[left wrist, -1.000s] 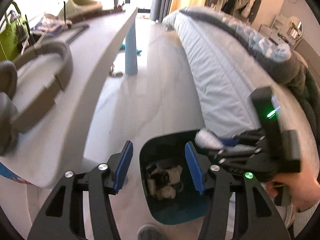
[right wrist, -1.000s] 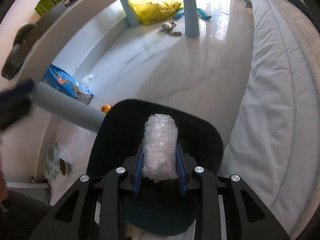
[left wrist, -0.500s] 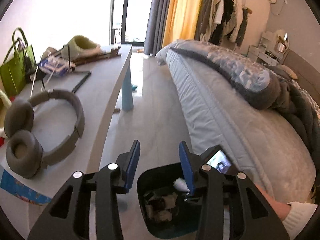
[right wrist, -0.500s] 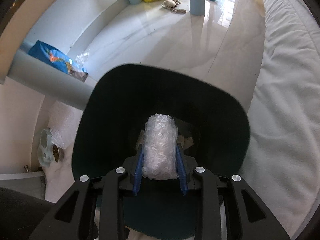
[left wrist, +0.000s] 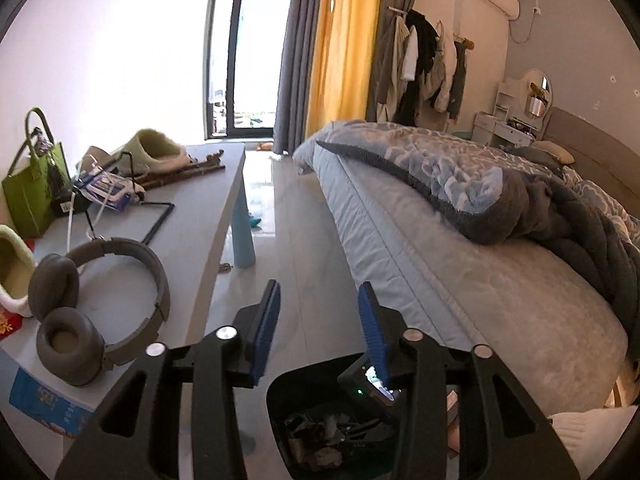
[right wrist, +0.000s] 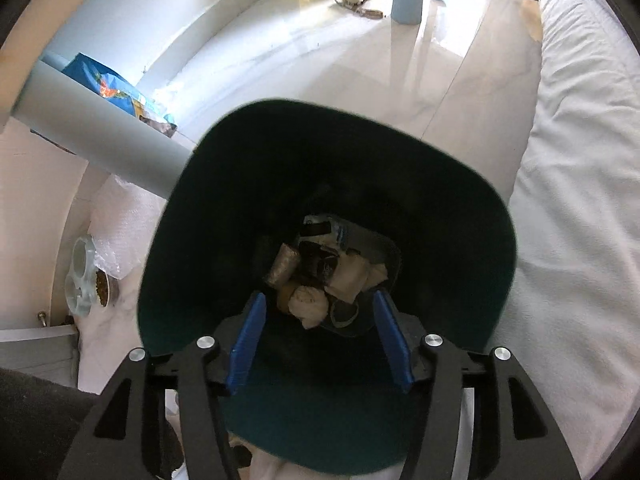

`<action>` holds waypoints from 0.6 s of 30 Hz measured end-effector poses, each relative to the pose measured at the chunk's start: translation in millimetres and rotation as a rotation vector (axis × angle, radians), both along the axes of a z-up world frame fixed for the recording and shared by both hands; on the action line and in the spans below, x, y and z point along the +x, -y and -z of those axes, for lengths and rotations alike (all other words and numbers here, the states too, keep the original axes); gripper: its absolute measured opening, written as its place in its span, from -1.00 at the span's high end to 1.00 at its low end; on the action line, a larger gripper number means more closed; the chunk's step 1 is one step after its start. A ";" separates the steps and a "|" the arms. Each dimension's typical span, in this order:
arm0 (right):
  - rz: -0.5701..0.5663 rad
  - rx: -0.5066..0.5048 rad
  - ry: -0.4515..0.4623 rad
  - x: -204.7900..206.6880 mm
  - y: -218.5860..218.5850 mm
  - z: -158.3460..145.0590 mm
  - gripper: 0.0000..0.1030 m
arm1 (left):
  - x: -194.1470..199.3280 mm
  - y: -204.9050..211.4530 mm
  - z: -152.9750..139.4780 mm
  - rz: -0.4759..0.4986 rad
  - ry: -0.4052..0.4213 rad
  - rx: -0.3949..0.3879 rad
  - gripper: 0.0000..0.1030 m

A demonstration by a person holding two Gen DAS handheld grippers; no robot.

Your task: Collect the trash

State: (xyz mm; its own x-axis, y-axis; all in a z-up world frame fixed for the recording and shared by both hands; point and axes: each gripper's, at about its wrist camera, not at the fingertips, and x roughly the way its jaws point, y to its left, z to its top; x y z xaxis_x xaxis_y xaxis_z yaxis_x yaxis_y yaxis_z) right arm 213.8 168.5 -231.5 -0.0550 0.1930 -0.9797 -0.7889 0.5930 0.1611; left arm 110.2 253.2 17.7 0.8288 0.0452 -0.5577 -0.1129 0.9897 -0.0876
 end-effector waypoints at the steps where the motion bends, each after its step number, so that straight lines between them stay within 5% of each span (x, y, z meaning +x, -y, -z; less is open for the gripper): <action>1: 0.002 0.012 0.011 -0.5 1.5 -6.7 -0.12 | -1.7 1.4 -2.3 -0.002 0.009 0.003 0.09; 11: 0.072 0.167 0.217 -11.3 46.1 -97.6 -0.40 | -31.3 30.4 -35.9 -0.048 0.091 0.109 -0.84; 18: 0.159 0.335 0.409 -37.3 116.4 -171.8 -0.70 | -56.3 53.7 -39.9 -0.087 0.066 0.094 -0.93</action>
State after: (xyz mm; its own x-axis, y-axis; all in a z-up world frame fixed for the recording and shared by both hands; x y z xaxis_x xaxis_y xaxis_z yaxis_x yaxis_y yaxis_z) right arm 176.6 52.1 -59.7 0.3726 0.4725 -0.7987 -0.7315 0.6792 0.0606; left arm 53.9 199.5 57.6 0.8542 0.1685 -0.4919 -0.1962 0.9806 -0.0049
